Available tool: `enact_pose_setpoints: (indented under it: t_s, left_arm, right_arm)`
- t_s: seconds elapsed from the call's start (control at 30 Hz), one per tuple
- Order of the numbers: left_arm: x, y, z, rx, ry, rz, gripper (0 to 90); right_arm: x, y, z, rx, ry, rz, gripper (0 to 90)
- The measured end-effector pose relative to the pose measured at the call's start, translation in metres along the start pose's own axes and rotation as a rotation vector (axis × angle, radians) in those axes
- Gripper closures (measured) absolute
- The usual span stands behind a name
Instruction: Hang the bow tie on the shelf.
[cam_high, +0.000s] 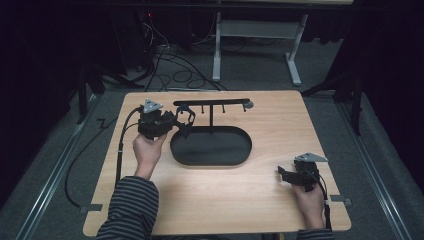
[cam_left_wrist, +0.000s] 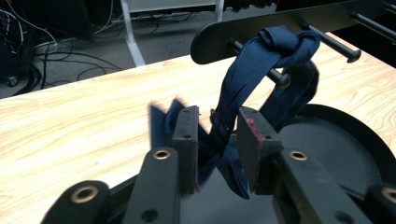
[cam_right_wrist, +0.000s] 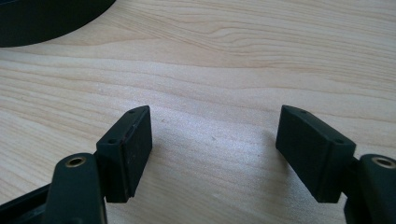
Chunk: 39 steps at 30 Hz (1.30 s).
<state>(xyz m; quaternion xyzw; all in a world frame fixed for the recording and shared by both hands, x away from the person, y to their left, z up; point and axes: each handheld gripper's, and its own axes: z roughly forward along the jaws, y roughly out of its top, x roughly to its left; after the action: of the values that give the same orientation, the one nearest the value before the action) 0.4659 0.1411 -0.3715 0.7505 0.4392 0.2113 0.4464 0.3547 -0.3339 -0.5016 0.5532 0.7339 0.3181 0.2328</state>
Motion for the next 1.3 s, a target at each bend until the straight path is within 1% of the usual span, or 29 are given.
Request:
enact_pose_setpoints:
  t_s: [0.07, 0.1, 0.17, 0.33, 0.4, 0.53, 0.83, 1.0, 1.3]
  left_arm:
    - [0.000, 0.000, -0.001, 0.000, 0.000, 0.000, 67.2]
    - [0.000, -0.001, -0.003, -0.004, 0.001, -0.001, 64.4]
    - [-0.001, -0.002, -0.006, -0.004, 0.005, 0.001, 61.9]
    - [0.001, -0.006, -0.011, -0.009, 0.011, -0.003, 58.5]
    - [0.002, -0.008, -0.013, -0.005, 0.016, -0.003, 56.9]
    - [0.003, -0.014, -0.019, -0.013, 0.018, -0.005, 53.9]
    - [0.008, -0.024, -0.032, -0.016, 0.019, -0.021, 51.2]
    - [0.008, -0.030, -0.037, -0.017, 0.025, -0.018, 50.2]
    - [0.010, -0.040, -0.044, -0.017, 0.030, -0.035, 49.8]
  right_arm:
    - [0.000, 0.000, 0.000, 0.000, 0.000, 0.000, 28.3]
    - [0.000, 0.000, 0.000, 0.000, 0.000, 0.000, 28.3]
    - [0.000, 0.000, 0.000, 0.000, 0.000, 0.000, 28.3]
    - [0.000, 0.000, 0.000, 0.000, 0.000, -0.001, 28.3]
    - [0.000, 0.000, 0.000, 0.000, -0.001, -0.001, 28.3]
    - [0.000, 0.000, 0.000, 0.000, -0.002, -0.002, 28.3]
    - [0.000, 0.000, 0.000, 0.001, -0.004, -0.003, 28.3]
    - [0.001, 0.000, 0.000, 0.003, -0.005, -0.004, 28.2]
    - [0.001, 0.000, 0.000, 0.002, -0.005, -0.005, 28.2]
